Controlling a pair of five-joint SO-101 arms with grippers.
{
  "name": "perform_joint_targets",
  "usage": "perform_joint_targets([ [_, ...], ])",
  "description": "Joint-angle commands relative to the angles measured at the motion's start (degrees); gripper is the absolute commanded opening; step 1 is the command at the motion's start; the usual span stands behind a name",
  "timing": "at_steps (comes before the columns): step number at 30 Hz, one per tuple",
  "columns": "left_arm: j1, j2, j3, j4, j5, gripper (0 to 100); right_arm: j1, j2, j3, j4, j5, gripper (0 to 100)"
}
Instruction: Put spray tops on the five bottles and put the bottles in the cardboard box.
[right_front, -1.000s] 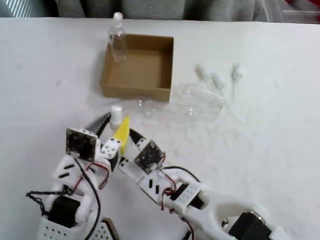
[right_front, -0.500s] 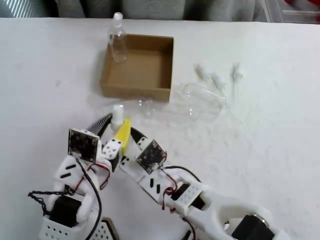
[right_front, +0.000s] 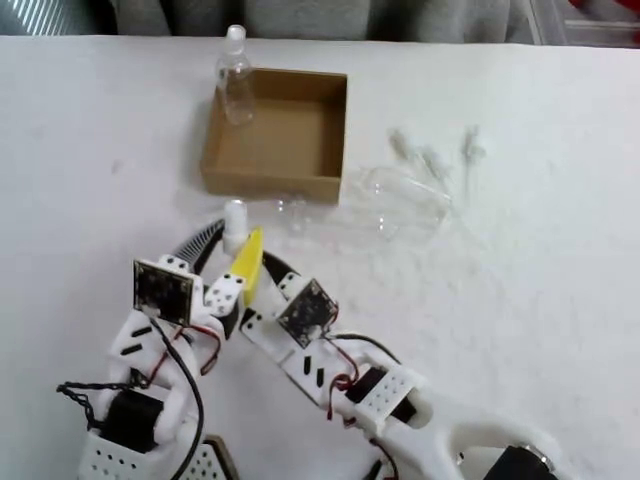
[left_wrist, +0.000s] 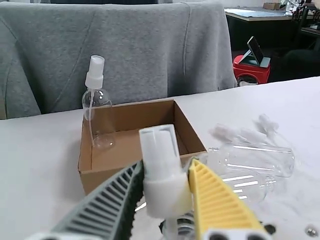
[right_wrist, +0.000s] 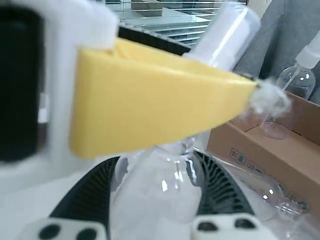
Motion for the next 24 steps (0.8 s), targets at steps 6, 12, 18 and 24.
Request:
perform_joint_targets([
  [6, -1.10, -0.57, -0.18, -1.23, -0.62, 15, 2.77, -1.80, -3.43, 0.04, 0.00, 1.6],
  [12, -1.10, -0.57, -0.18, -1.23, -0.70, 15, 2.51, -1.63, -4.13, 0.04, 0.00, 1.6],
  [18, -1.01, -0.57, -0.18, -1.32, -0.70, 15, 2.42, -1.63, -5.10, 0.04, 0.00, 1.6],
  [24, -1.10, -0.57, -0.09, -3.69, -2.73, 15, 3.12, -1.36, -9.32, 5.67, 0.00, 1.6],
])
